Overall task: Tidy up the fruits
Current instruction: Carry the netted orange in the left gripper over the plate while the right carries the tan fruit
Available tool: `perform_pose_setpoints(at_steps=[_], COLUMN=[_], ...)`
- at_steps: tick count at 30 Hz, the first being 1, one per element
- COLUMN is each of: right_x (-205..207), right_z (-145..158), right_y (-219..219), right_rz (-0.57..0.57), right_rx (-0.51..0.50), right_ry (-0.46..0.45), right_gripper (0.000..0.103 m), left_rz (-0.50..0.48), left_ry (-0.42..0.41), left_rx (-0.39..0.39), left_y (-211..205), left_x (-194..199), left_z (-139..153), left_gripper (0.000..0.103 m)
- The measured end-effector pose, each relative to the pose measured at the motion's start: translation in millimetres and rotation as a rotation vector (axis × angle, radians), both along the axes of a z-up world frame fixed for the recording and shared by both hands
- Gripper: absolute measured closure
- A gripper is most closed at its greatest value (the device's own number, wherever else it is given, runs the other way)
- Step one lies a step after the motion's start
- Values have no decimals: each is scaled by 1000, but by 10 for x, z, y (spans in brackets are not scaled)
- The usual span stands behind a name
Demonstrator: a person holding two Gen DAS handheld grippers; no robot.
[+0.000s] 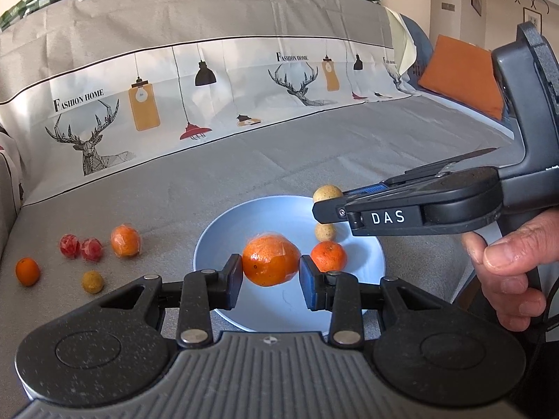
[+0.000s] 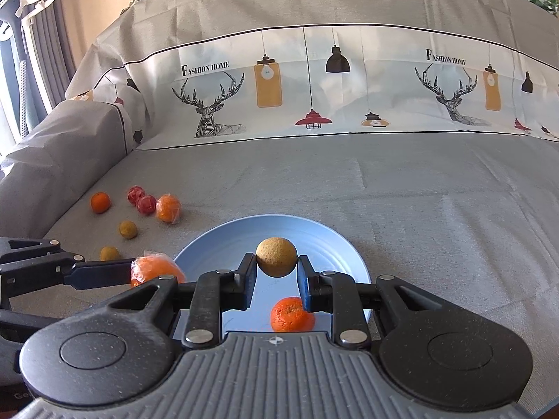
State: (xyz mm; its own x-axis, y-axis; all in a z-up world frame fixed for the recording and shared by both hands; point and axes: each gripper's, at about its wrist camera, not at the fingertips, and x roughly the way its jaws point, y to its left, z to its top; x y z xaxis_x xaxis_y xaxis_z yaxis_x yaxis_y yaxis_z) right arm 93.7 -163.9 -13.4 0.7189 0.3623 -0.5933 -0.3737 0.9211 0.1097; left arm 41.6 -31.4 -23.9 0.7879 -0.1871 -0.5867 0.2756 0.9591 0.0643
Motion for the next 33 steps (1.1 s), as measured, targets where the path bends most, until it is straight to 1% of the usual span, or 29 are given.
perform_pose_setpoints(at_steps=[33], right_x=[-7], right_z=[-21], right_y=[47], right_rz=[18], right_rx=[-14], right_ry=[4], right_gripper=[77], left_rz=[1], left_ry=[6], left_rx=[-3], left_y=[-35], left_x=[2], left_z=[-9], left_gripper=[64])
